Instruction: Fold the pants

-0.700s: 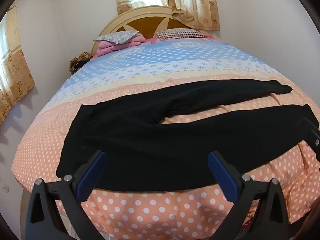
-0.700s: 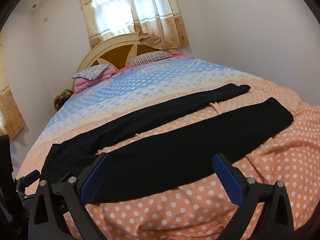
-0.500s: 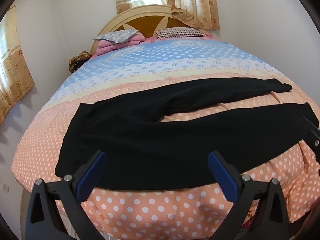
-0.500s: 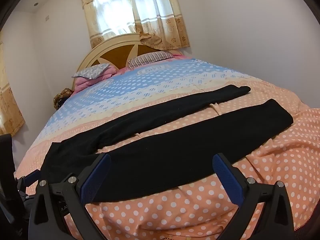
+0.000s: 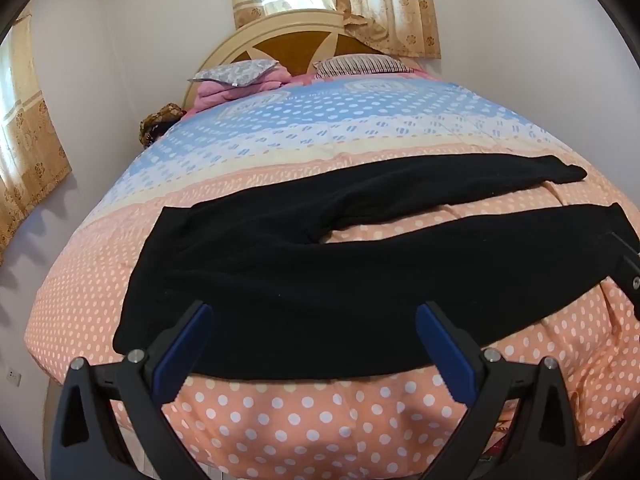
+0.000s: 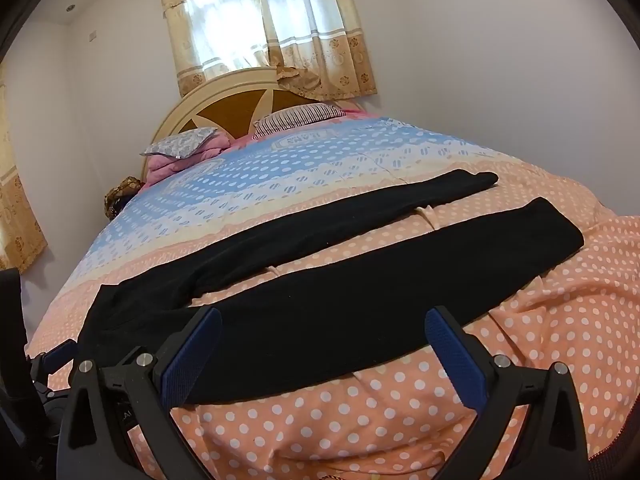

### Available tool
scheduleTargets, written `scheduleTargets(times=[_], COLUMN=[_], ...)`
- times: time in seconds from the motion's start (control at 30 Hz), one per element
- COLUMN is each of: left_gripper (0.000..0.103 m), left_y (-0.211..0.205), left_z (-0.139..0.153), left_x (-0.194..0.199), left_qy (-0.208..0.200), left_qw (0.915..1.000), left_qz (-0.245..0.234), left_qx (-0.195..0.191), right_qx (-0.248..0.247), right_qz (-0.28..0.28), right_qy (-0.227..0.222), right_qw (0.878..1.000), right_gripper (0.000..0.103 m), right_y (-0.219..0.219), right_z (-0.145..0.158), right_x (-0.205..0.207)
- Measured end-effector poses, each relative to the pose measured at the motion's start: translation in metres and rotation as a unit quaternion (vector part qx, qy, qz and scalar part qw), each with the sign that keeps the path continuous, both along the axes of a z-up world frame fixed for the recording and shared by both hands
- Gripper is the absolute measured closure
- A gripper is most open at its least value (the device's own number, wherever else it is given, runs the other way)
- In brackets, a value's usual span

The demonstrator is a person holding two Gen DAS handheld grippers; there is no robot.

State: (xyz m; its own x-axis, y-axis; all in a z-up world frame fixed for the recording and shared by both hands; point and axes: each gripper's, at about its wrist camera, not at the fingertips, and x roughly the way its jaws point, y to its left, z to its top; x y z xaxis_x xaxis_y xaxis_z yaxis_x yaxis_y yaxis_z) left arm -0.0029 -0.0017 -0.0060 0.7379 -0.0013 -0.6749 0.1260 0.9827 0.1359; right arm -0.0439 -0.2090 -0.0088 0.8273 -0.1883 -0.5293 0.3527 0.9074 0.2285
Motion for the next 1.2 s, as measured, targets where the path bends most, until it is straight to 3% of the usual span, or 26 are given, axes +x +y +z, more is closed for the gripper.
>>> scheduleTargets(times=[1.2], left_gripper=[0.0], left_y=[0.0041], left_z=[-0.003], left_x=[0.0027], left_qy=[0.009], left_qw=[1.0], left_qz=[0.001], left_qx=[-0.004], right_qx=[0.001], right_qz=[0.001], right_qy=[0.003], right_qw=[1.0], right_gripper=[0.001], right_y=[-0.0001], right_z=[-0.0034], right_x=[-0.0005])
